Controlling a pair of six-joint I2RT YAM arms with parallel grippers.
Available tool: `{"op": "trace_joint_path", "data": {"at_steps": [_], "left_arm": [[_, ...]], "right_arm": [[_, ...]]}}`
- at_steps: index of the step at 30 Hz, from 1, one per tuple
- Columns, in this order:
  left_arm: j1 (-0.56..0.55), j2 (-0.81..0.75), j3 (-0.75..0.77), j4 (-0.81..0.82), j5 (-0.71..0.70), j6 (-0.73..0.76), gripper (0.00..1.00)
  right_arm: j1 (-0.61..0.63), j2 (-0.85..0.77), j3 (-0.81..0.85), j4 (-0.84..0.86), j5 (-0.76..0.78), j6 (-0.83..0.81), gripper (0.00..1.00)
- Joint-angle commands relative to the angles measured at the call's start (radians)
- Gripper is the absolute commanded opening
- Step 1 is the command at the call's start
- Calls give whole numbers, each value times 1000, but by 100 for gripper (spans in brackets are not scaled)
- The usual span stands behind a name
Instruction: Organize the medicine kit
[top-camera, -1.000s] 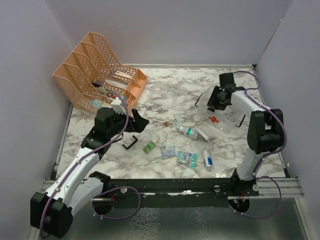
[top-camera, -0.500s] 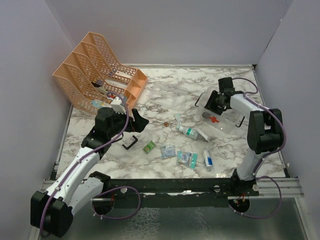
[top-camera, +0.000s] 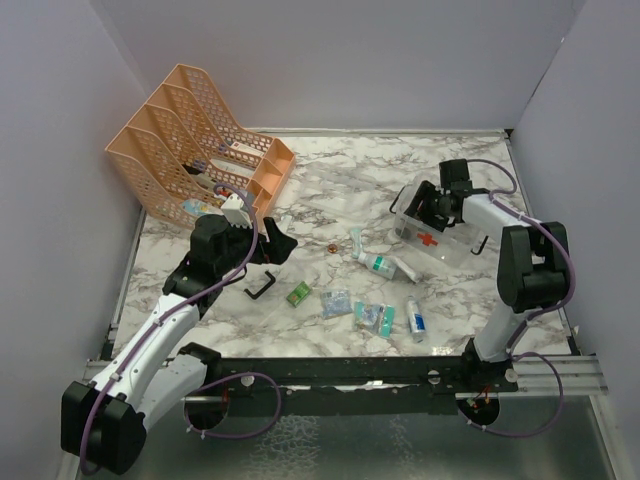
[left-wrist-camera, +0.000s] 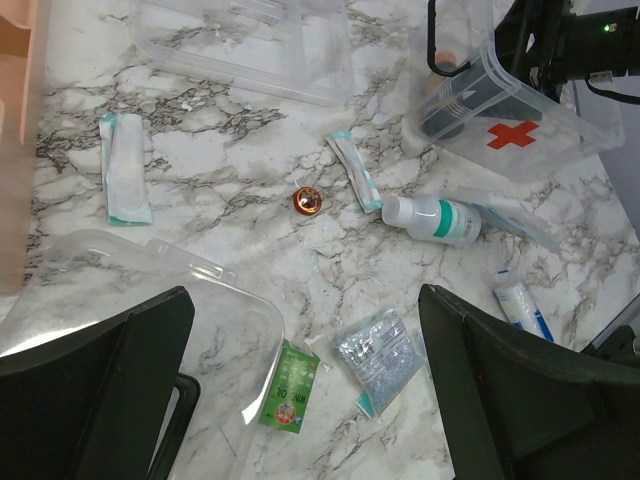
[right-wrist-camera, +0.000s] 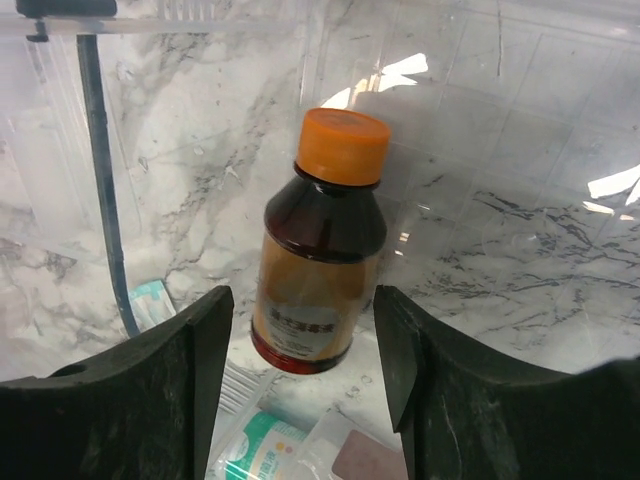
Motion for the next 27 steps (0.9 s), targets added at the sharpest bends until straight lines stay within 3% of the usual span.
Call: {"op": "trace_joint_path", "data": {"at_steps": [1,6,13,27], "left_arm": [[-1,1,24,9,-27,12,99],[0,2,26,8,-27,11,99],[0,0,30,5,-24,7,99],[-1,-30,47,-9,-63,13,99]], "right_arm": [[-3,-43,-20,31,-71,15,56],[-4,-66,-23,37,-84,28,53],[-4,-116,-12,-17,16,2,55],[59,-403,-18,-137,80,-266,56]]}}
